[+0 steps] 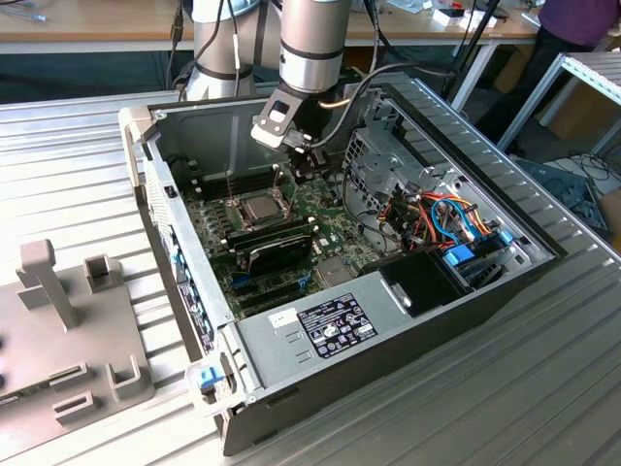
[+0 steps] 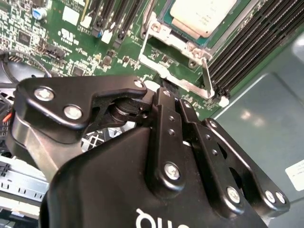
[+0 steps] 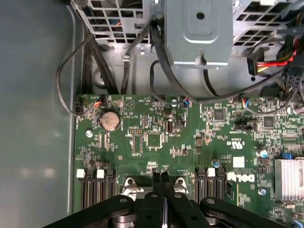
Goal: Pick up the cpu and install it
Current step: 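Close the cpu cover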
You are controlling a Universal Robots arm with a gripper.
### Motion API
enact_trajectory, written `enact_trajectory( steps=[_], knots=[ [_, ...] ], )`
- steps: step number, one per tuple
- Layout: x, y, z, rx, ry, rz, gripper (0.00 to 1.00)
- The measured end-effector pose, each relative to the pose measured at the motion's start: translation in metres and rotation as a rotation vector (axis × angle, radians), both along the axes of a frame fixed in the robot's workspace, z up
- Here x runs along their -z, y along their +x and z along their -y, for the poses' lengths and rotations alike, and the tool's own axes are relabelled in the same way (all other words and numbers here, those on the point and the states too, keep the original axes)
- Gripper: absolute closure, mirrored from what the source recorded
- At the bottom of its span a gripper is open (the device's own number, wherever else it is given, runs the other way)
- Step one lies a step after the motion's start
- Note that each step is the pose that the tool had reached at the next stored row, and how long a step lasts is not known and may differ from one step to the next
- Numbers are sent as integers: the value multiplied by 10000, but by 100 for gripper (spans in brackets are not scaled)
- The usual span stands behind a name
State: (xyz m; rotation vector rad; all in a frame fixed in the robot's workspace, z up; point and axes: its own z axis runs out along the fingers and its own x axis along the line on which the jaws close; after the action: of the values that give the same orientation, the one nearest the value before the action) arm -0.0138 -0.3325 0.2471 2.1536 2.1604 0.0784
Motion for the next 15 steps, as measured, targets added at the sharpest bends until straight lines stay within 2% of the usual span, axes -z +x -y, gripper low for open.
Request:
enact_trajectory(
  steps=[3,4,6,7,9,10,15],
  knots=[
    [-1,-2,1,-1,-1,0,89],
    [0,-2,1,-1,0,-37,89],
    [3,-1,1,1,0,-298,89],
    [6,1,1,0,1,-574,89],
    [9,2,1,-1,3,-890,89],
    [9,2,1,-1,1,-1011,89],
    [9,2,1,0,3,-1032,89]
  ],
)
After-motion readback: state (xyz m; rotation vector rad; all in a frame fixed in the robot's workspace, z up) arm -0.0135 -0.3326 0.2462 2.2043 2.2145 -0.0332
